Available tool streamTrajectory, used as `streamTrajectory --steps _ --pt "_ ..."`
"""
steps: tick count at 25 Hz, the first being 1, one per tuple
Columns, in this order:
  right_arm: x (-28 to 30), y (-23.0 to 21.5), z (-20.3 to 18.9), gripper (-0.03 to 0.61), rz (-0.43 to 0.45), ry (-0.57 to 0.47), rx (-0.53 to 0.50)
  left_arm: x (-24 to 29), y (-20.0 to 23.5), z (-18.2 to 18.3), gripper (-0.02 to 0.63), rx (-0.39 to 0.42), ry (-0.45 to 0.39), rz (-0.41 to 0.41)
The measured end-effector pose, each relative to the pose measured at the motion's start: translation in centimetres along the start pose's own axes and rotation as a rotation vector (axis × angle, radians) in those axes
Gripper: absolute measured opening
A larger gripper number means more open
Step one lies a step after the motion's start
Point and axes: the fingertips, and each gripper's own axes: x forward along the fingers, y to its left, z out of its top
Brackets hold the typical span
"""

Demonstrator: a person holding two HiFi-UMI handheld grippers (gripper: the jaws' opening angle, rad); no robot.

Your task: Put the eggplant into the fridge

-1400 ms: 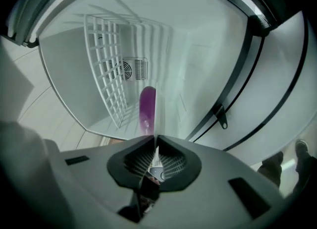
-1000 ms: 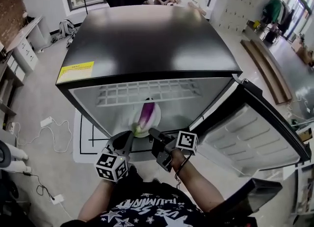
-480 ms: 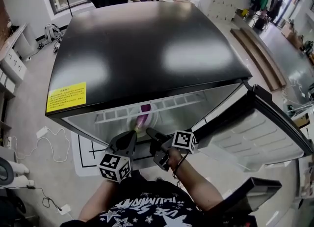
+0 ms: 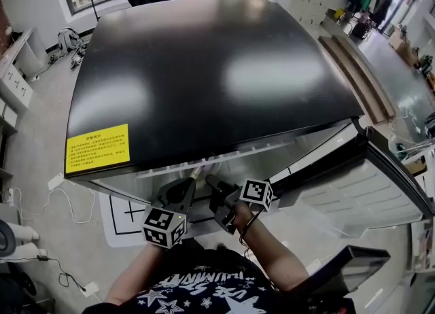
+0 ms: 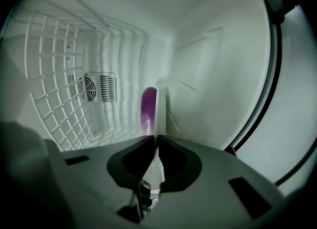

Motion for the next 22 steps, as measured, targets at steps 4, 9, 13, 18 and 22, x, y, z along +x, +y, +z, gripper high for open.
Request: streamTrajectory --steps 4,9,13,18,22 --pt "0.1 -0.3 0.07 0.025 -0.02 -0.001 -0.011 0.34 0.55 0.01 0.009 -0.015 0.005 0.003" --pt "0.0 -0.73 0.18 0.024 -0.047 -0.009 -0.008 0.53 0.63 0.07 0.009 -0.021 0.002 0.001" --pt "-0.18 -0.84 0.42 0.025 -0.051 -0.022 -0.01 0.56 0.37 0.08 0.009 -0.019 -0.001 -0.001" --pt "-0.56 -0.55 0.76 0.025 -0.034 -0.039 -0.018 0.4 0.01 -0.06 0.009 -0.015 -0.003 0.006" --pt "-0.59 -0.46 0.3 0.025 -0.034 -0.023 -0.019 0.04 -0.2 -0.24 0.009 -0.018 -0.002 0.017"
